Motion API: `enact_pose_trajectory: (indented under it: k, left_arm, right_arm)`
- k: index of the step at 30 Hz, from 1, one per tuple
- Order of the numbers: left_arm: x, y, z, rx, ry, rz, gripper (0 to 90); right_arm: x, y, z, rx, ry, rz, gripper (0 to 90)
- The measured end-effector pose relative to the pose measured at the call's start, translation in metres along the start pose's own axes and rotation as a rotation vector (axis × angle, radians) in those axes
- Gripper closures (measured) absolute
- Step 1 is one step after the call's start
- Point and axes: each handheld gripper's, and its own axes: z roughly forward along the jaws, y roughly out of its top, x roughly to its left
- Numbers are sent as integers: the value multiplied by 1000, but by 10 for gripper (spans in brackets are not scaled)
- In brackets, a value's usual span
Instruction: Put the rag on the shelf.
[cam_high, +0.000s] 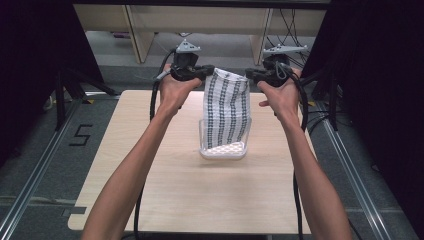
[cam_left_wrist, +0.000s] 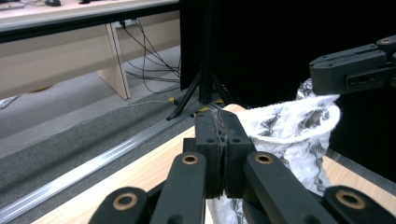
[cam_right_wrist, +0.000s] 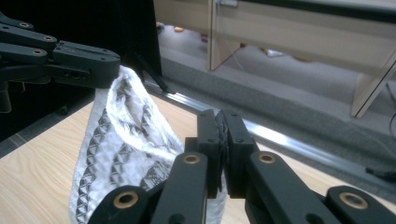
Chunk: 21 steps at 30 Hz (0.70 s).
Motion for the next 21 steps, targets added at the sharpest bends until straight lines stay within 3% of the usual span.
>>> enact_pose_trajectory:
  k: [11,15,21]
  left_arm:
    - [16,-18,31,49,0,-57,870]
    - [19,-31,43,92,-8,-87,862]
    - [29,-47,52,137,5,-109,862]
  right_arm:
    - [-14,-14,36,63,-6,58,874]
    - [-19,-23,47,101,-28,69,870]
    - [-22,-35,62,129,-22,86,865]
